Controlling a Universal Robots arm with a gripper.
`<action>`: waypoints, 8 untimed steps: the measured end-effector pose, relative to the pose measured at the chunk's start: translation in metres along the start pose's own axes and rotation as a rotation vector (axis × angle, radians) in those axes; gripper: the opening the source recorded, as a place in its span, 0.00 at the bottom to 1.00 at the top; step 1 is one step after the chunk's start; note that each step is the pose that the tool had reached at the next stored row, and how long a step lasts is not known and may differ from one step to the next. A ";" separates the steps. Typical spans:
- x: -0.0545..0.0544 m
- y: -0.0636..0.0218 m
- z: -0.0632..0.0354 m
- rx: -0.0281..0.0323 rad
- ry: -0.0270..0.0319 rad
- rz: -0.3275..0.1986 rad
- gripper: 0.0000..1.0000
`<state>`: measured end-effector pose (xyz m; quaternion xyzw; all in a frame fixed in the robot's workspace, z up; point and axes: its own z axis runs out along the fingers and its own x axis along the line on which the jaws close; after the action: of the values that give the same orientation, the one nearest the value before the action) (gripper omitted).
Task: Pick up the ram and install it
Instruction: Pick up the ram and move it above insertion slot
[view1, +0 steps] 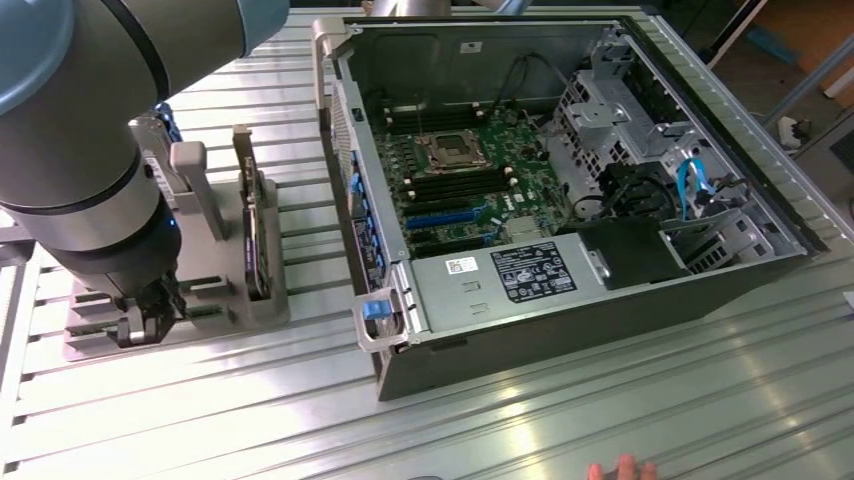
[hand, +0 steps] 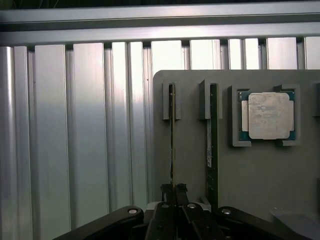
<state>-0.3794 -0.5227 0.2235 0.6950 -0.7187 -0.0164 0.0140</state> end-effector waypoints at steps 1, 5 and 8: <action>0.000 0.0001 -0.0010 0.0000 0.0000 0.000 0.12; 0.000 0.0003 -0.0072 0.0000 0.0000 0.000 0.12; 0.000 0.0005 -0.0110 -0.0001 0.0000 0.000 0.12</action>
<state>-0.3794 -0.5227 0.2346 0.6950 -0.7187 -0.0164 0.0140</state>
